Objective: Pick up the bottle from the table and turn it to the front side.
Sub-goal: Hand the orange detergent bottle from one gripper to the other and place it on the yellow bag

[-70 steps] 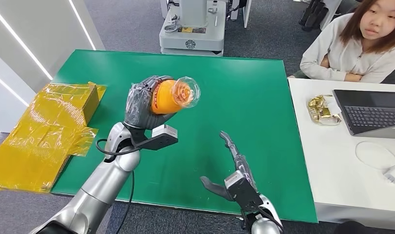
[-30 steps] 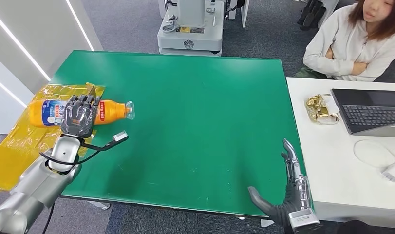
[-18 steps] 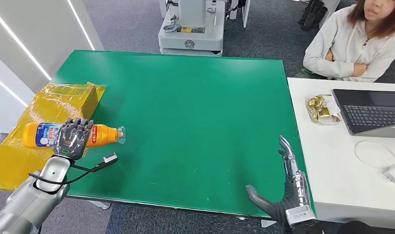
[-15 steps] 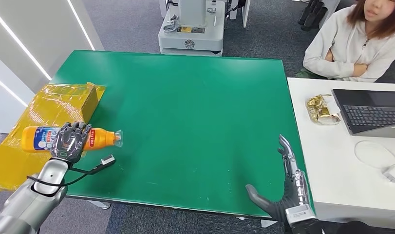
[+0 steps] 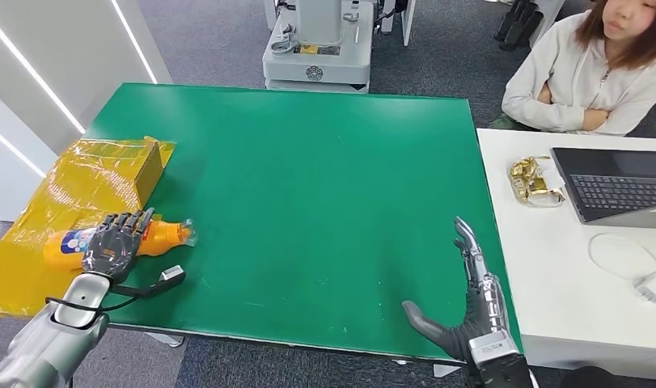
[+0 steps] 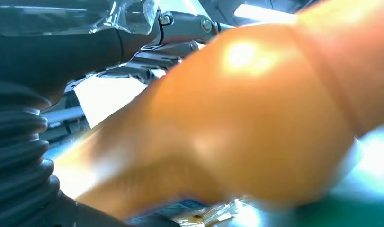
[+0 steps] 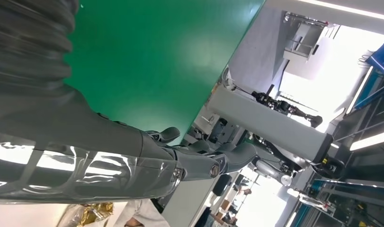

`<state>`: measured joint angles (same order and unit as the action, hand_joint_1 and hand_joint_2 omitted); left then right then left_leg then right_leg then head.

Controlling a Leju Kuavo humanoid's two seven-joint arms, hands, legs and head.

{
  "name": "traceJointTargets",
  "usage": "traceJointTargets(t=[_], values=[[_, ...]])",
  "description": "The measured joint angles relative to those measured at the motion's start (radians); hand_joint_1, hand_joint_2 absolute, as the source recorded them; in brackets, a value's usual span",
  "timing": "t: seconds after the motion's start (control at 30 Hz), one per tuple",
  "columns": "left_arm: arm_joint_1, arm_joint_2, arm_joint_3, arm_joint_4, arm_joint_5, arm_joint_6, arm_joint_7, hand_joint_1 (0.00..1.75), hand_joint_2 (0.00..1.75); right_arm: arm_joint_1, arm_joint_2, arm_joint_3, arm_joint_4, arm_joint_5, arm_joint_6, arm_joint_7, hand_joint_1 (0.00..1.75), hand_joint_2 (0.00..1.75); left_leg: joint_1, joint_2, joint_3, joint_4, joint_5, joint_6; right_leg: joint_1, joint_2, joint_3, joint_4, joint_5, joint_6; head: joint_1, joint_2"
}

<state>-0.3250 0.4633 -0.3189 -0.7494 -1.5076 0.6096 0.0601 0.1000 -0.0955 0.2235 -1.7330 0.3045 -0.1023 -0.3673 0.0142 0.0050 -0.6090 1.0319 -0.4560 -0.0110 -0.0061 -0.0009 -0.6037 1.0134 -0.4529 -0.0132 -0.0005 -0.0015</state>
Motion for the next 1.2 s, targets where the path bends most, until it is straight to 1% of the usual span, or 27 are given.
traceJointTargets(t=[0.23, 0.3, 0.4, 0.47, 0.5, 0.53, 0.57, 0.63, 0.67, 0.7, 0.73, 0.83, 0.93, 1.0, 1.07, 1.2], values=[[-0.033, -0.014, 0.006, 0.080, 0.000, 0.051, -0.015, 0.00, 1.75, 0.000, -0.001, 0.010, -0.007, 0.005, -0.002, 0.002, 0.00, 1.75, 0.000, 0.000, 0.000, 0.000, 0.000, 0.000, 0.000, 0.000, 0.000, 0.000, 0.000, 0.000, 0.000, 0.000], [-0.034, -0.024, 0.020, 0.096, 0.001, 0.072, -0.039, 0.00, 1.75, 0.000, -0.001, 0.012, -0.009, 0.012, 0.002, 0.006, 0.00, 1.75, 0.000, 0.000, 0.001, 0.000, 0.000, 0.000, 0.000, 0.000, 0.000, 0.000, 0.000, 0.000, 0.000, 0.000], [-0.033, -0.055, 0.063, 0.102, 0.017, 0.083, -0.112, 0.00, 1.75, -0.001, -0.001, 0.013, -0.009, 0.018, 0.012, 0.009, 0.00, 1.75, -0.001, -0.002, 0.001, 0.000, 0.000, 0.000, 0.000, -0.002, 0.002, 0.000, 0.000, 0.000, 0.000, 0.000], [-0.028, -0.092, 0.102, 0.093, 0.061, 0.084, -0.183, 0.00, 1.75, -0.004, -0.001, 0.013, -0.008, 0.017, 0.019, 0.011, 0.00, 1.75, -0.001, -0.003, 0.002, 0.000, 0.000, 0.000, -0.001, -0.004, 0.003, 0.000, 0.000, 0.000, 0.000, 0.000], [-0.022, -0.116, 0.123, 0.081, 0.105, 0.083, -0.230, 0.00, 1.75, -0.005, -0.001, 0.013, -0.008, 0.015, 0.022, 0.013, 0.00, 1.75, -0.002, -0.004, 0.003, 0.000, 0.000, 0.000, -0.001, -0.005, 0.004, 0.000, -0.001, 0.001, 0.000, 0.000], [-0.011, -0.147, 0.147, 0.058, 0.177, 0.079, -0.299, 0.00, 1.75, -0.005, -0.001, 0.013, -0.008, 0.009, 0.023, 0.014, 0.00, 1.75, -0.002, -0.004, 0.003, 0.000, 0.000, 0.000, -0.001, -0.005, 0.004, -0.001, -0.001, 0.001, 0.000, 0.000], [0.005, -0.182, 0.171, 0.025, 0.274, 0.072, -0.386, 0.00, 1.75, -0.006, -0.001, 0.013, -0.007, 0.000, 0.022, 0.015, 0.00, 1.75, -0.002, -0.005, 0.003, 0.000, 0.000, 0.001, -0.002, -0.006, 0.004, -0.001, -0.001, 0.001, 0.000, 0.000], [0.049, -0.267, 0.207, -0.065, 0.559, 0.049, -0.584, 0.00, 1.75, -0.009, -0.002, 0.015, -0.001, -0.028, 0.015, 0.008, 0.00, 1.75, -0.002, -0.004, 0.003, 0.000, -0.001, 0.002, -0.002, -0.005, 0.005, -0.001, -0.001, 0.002, 0.000, 0.000], [0.074, -0.305, 0.213, -0.116, 0.707, 0.039, -0.651, 0.00, 1.75, -0.012, -0.002, 0.018, 0.004, -0.042, 0.008, 0.001, 0.00, 1.75, -0.002, -0.003, 0.003, 0.001, -0.001, 0.002, -0.002, -0.004, 0.005, -0.001, 0.000, 0.002, 0.000, 0.000], [0.096, -0.339, 0.214, -0.168, 0.839, 0.028, -0.693, 0.00, 1.75, -0.014, -0.003, 0.021, 0.010, -0.057, 0.000, -0.007, 0.00, 1.75, -0.002, -0.002, 0.003, 0.001, -0.002, 0.003, -0.002, -0.003, 0.005, -0.001, 0.000, 0.002, 0.001, 0.000], [0.116, -0.365, 0.212, -0.219, 0.938, 0.019, -0.713, 0.00, 1.75, -0.017, -0.005, 0.024, 0.017, -0.070, -0.008, -0.014, 0.00, 1.75, -0.002, -0.001, 0.003, 0.002, -0.002, 0.004, -0.002, -0.002, 0.005, -0.002, 0.000, 0.002, 0.000, 0.000], [0.161, -0.418, 0.189, -0.362, 1.113, 0.004, -0.745, 0.00, 1.75, -0.024, -0.011, 0.033, 0.039, -0.115, -0.037, -0.036, 0.00, 1.75, -0.002, -0.001, 0.003, 0.002, -0.003, 0.005, -0.002, -0.002, 0.004, -0.002, 0.000, 0.003, 0.000, 0.000], [0.190, -0.449, 0.111, -0.510, 1.232, 0.039, -0.760, 0.00, 1.75, -0.028, -0.015, 0.044, 0.060, -0.158, -0.078, -0.064, 0.00, 1.75, -0.002, -0.004, 0.002, 0.002, -0.003, 0.005, -0.002, -0.005, 0.005, -0.002, -0.001, 0.003, 0.000, 0.000], [0.195, -0.460, 0.042, -0.592, 1.275, 0.069, -0.762, 0.00, 1.75, -0.024, -0.015, 0.051, 0.070, -0.170, -0.106, -0.082, 0.00, 1.75, -0.002, -0.004, 0.002, 0.002, -0.003, 0.005, -0.002, -0.005, 0.005, -0.002, -0.001, 0.003, 0.000, 0.000], [0.196, -0.467, -0.014, -0.649, 1.289, 0.079, -0.762, 0.00, 1.75, -0.019, -0.015, 0.056, 0.077, -0.173, -0.122, -0.092, 0.00, 1.75, -0.002, -0.003, 0.002, 0.002, -0.003, 0.005, -0.002, -0.004, 0.005, -0.002, -0.001, 0.003, 0.000, 0.000], [0.196, -0.476, -0.081, -0.722, 1.333, 0.068, -0.762, 0.00, 1.75, -0.009, -0.015, 0.064, 0.087, -0.181, -0.137, -0.097, 0.00, 1.75, -0.002, -0.003, 0.002, 0.002, -0.003, 0.005, -0.002, -0.004, 0.004, -0.002, -0.001, 0.003, 0.000, 0.000]])
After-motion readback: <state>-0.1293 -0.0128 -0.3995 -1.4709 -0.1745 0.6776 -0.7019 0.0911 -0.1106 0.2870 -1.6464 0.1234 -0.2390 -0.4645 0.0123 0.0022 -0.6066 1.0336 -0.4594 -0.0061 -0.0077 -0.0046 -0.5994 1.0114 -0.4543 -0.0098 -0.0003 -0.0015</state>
